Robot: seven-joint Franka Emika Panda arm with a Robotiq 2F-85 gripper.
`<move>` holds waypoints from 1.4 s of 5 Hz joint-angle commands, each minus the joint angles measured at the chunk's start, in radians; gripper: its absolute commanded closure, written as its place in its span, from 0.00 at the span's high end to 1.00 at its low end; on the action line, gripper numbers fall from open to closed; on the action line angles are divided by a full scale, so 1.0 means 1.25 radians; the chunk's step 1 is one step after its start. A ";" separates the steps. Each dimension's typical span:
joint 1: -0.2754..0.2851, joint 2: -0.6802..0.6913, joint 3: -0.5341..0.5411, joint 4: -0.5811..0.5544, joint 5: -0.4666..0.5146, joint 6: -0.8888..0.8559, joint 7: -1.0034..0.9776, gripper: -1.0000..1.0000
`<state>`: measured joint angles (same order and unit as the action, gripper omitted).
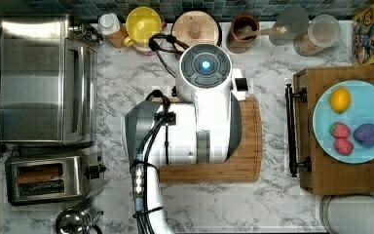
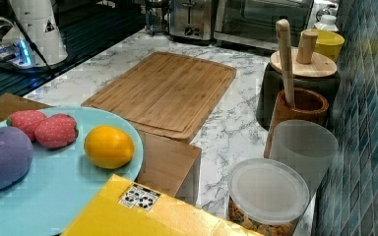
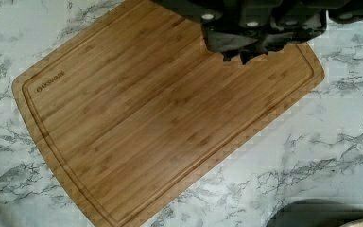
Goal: Turn on the toaster.
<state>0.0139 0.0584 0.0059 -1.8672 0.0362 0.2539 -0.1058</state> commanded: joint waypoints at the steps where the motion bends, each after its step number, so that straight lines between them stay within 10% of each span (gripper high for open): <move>1: -0.001 0.000 0.005 0.000 0.005 0.004 -0.001 0.00; 3: 0.089 -0.041 -0.004 -0.079 0.070 0.048 -0.084 0.00; 7: 0.125 -0.120 0.157 -0.206 0.092 0.105 -0.146 0.00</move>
<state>0.1089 -0.0526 0.1609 -2.0664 0.1332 0.3735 -0.2524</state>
